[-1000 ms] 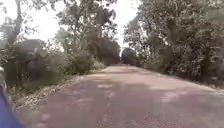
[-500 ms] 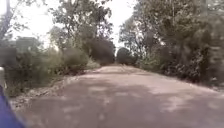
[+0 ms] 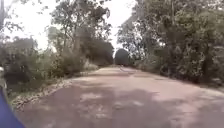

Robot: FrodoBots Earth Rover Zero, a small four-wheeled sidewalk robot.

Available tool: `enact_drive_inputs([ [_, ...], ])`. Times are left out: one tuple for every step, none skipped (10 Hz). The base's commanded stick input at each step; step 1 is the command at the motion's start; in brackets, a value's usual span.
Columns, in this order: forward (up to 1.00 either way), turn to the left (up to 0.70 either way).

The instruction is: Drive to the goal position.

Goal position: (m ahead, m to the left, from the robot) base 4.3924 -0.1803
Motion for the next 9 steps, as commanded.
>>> enact_drive_inputs([
  [0.7,0.0],
  [0.7,0.0],
  [0.7,0.0],
  [0.7,0.0],
  [0.7,0.0],
  [0.7,0.0],
  [0.7,0.0],
  [0.7,0.0],
  [0.7,0.0],
])
